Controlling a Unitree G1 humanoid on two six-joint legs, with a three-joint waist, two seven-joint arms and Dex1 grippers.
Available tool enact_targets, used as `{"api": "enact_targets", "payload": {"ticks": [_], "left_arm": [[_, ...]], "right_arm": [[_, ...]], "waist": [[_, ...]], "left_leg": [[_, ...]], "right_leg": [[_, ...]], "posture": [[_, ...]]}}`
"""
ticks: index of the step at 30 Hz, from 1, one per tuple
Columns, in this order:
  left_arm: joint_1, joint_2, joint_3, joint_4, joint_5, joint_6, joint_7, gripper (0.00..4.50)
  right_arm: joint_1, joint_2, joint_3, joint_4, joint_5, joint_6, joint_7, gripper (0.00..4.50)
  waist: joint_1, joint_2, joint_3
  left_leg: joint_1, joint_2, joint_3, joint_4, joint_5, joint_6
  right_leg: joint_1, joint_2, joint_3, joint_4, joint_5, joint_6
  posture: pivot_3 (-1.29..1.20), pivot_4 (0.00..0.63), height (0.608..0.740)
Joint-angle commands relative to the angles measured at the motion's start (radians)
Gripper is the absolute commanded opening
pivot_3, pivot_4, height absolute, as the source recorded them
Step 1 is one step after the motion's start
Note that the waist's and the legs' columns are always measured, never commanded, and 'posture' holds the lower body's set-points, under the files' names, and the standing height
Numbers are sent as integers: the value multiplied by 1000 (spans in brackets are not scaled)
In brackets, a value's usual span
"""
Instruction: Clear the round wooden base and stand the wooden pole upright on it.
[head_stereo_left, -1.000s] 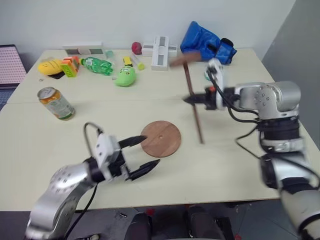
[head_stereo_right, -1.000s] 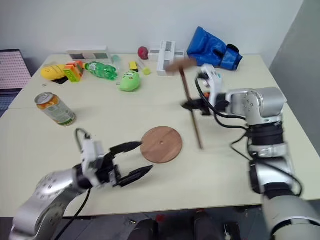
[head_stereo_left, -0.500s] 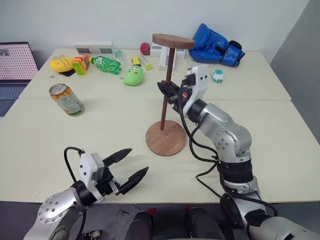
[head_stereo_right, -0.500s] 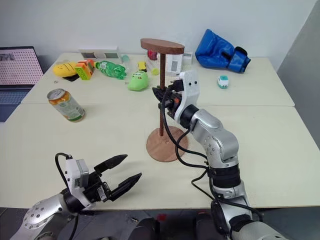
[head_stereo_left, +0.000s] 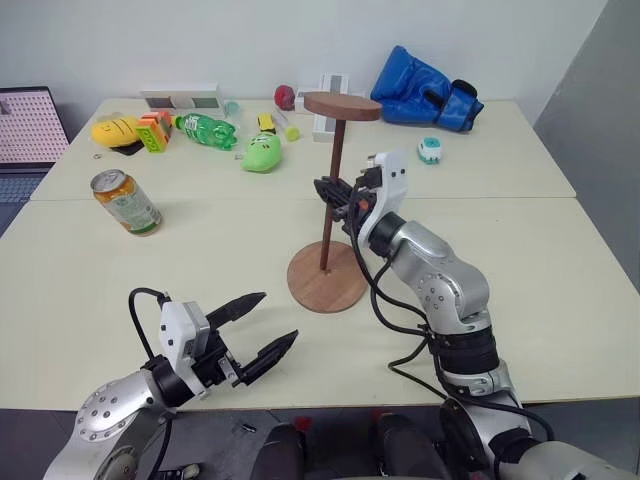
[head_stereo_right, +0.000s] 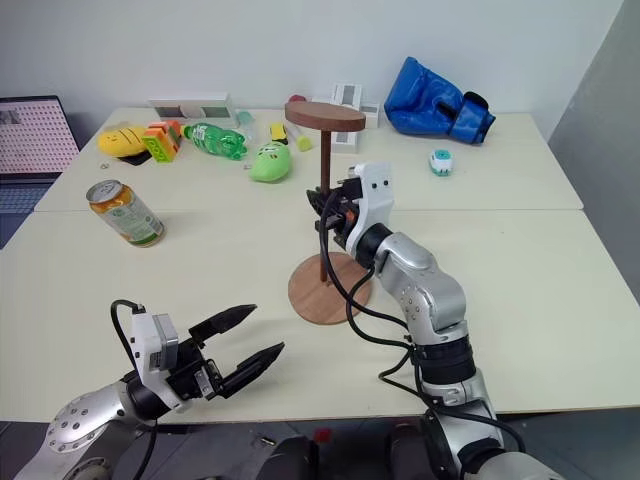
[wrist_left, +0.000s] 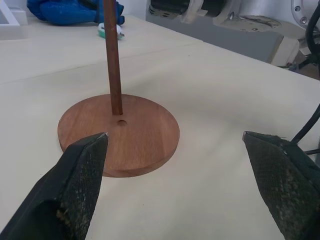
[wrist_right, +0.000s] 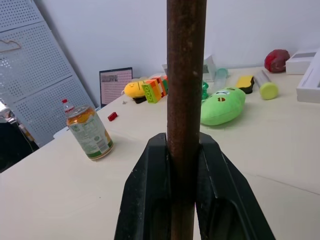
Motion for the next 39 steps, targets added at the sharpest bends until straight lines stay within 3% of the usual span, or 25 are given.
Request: {"api": "enact_targets", "payload": {"ticks": [1, 18, 29, 39], "left_arm": [[3, 10, 24, -21, -15, 0, 4, 4500], [-6, 18, 37, -22, -20, 6, -10, 4500], [-7, 14, 29, -22, -15, -3, -9, 4500], [-16, 4, 18, -24, -14, 3, 5, 4500]], "right_arm": [[6, 8, 14, -3, -1, -37, 6, 252], [63, -46, 61, 15, -68, -144, 29, 252], [220, -117, 227, 31, -215, -370, 103, 252], [210, -168, 254, 60, -272, -229, 93, 252]], "waist": [[0, 0, 0], [1, 0, 0], [3, 0, 0], [8, 0, -5]], "left_leg": [[0, 0, 0, 0, 0, 0], [0, 0, 0, 0, 0, 0], [2, 0, 0, 0, 0, 0], [15, 0, -1, -4, 0, 0]], "right_leg": [[0, 0, 0, 0, 0, 0], [0, 0, 0, 0, 0, 0], [3, 0, 0, -1, 0, 0], [17, 0, -1, -8, 0, 0]], "posture": [[0, 150, 740], [0, 150, 740], [0, 150, 740], [0, 150, 740]]}}
